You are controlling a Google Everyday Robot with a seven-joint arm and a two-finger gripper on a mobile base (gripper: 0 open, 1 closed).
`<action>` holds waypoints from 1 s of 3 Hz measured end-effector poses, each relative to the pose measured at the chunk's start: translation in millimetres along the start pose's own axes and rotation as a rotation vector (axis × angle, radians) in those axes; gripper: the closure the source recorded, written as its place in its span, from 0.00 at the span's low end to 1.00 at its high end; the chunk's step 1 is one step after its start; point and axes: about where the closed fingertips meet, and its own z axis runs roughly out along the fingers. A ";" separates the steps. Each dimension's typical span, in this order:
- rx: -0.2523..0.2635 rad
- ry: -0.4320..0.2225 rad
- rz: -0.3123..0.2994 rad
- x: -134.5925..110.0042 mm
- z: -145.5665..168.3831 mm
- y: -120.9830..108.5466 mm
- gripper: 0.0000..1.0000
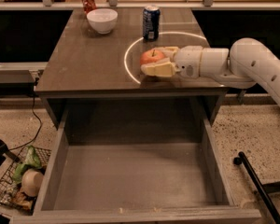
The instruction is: Place apple into top drawer
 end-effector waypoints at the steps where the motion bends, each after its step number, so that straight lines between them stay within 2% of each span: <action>1: -0.014 -0.005 -0.073 -32.7 -11.6 25.6 1.00; 2: -0.020 0.025 -0.078 -26.7 -28.6 52.1 1.00; 3: -0.040 0.062 -0.030 6.2 -57.4 88.2 1.00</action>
Offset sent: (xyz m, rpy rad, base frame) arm -0.0966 -0.0135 0.0224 -0.0918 -0.0441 0.0302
